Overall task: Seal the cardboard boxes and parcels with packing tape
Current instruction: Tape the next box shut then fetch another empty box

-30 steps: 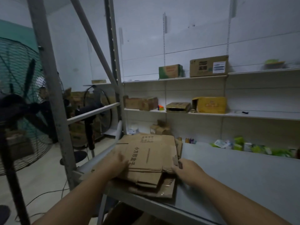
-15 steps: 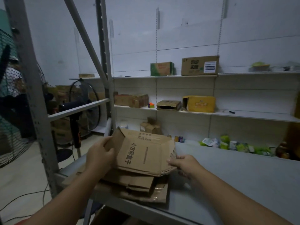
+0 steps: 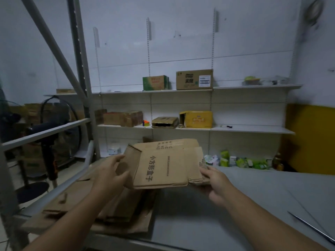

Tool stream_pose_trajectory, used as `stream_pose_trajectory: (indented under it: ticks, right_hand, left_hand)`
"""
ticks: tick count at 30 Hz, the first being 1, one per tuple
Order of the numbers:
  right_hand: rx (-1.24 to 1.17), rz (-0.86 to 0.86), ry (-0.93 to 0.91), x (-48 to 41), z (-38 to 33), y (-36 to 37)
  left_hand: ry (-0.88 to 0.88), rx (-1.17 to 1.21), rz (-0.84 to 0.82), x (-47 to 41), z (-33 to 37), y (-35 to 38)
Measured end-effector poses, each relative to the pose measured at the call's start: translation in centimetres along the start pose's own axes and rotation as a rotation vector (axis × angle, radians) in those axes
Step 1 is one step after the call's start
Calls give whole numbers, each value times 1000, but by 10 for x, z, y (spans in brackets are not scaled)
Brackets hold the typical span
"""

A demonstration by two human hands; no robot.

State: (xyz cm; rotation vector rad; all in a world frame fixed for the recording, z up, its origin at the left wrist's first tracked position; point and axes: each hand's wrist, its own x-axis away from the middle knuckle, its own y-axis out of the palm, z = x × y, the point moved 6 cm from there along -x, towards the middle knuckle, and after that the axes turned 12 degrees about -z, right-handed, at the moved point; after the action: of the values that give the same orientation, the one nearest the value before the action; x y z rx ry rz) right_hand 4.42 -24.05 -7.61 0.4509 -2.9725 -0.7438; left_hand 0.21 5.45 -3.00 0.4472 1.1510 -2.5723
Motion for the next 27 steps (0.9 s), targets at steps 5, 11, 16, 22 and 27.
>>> stream_pose_trajectory:
  ticks: [5, 11, 16, 22, 27]
  right_hand:
    - [32, -51, -34, 23, -22, -35]
    - [128, -44, -44, 49, -34, -76]
    - [494, 174, -36, 56, -37, -108]
    - [742, 346, -40, 57, -38, -133]
    - [625, 435, -100, 50, -57, -137]
  left_hand:
    - [-88, 349, -263, -6, 16, 31]
    - [-147, 397, -432, 1, 41, 69]
    - [-36, 268, -338, 3, 70, 81]
    - [86, 509, -381, 5, 103, 93]
    - [141, 707, -457, 9, 121, 98]
